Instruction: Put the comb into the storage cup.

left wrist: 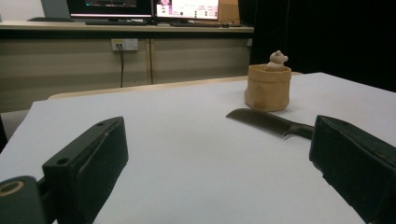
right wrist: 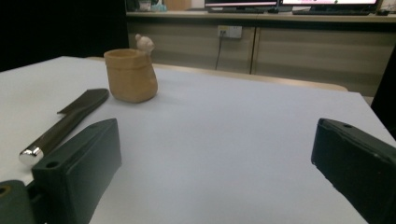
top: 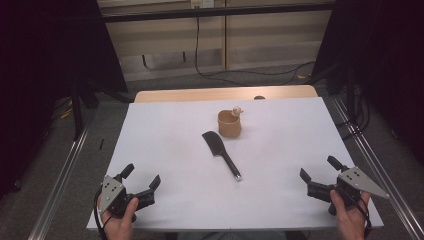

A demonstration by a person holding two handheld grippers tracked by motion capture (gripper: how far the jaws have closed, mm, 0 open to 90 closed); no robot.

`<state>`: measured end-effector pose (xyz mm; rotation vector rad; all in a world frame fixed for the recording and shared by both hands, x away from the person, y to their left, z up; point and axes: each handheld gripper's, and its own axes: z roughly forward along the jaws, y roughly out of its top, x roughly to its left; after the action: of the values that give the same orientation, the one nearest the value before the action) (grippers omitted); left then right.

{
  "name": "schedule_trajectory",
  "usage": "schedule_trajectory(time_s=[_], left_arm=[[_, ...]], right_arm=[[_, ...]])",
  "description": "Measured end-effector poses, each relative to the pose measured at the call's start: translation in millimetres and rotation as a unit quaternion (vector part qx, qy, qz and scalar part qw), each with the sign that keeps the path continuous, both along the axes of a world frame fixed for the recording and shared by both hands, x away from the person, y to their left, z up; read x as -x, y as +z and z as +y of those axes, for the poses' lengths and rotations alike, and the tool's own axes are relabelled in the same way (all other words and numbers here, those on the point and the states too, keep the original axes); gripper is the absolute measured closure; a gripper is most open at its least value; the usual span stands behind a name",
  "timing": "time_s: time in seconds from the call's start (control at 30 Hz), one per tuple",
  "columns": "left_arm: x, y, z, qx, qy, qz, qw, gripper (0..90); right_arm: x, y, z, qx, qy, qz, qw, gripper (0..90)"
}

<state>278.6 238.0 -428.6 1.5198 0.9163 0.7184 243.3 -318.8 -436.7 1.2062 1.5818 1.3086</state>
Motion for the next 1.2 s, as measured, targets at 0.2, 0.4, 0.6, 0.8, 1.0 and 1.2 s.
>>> schedule_trajectory(time_s=[0.2, 0.4, 0.6, 0.8, 1.0, 1.2], left_arm=[[-0.3, -0.6, 0.9, -0.004, 0.001, 0.007, 1.0000, 4.7], [0.5, -0.4, 0.8, -0.007, -0.002, 0.005, 1.0000, 4.7], [3.1, 0.8, 1.1, -0.003, -0.009, 0.002, 1.0000, 4.7], [1.7, 0.1, 1.7, -0.007, -0.014, 0.004, 0.9999, 4.6], [1.3, -0.8, -0.2, -0.006, -0.012, 0.008, 0.9999, 4.7], [1.2, -0.9, -0.5, -0.015, -0.014, 0.008, 0.9998, 4.6]], right_arm=[[-1.2, -1.9, 2.7, 0.004, 0.020, 0.011, 0.9997, 1.0], [-2.7, -2.8, 8.1, 0.011, 0.030, 0.015, 0.9994, 1.0], [-5.9, -2.8, 15.0, 0.011, 0.047, 0.015, 0.9987, 0.8], [-6.6, -0.9, 24.0, 0.001, 0.060, 0.022, 0.9980, 0.6], [-10.3, -0.4, 34.2, 0.010, 0.080, 0.040, 0.9959, 0.8], [-17.2, 3.0, 40.8, 0.011, 0.102, 0.056, 0.9931, 0.8]])
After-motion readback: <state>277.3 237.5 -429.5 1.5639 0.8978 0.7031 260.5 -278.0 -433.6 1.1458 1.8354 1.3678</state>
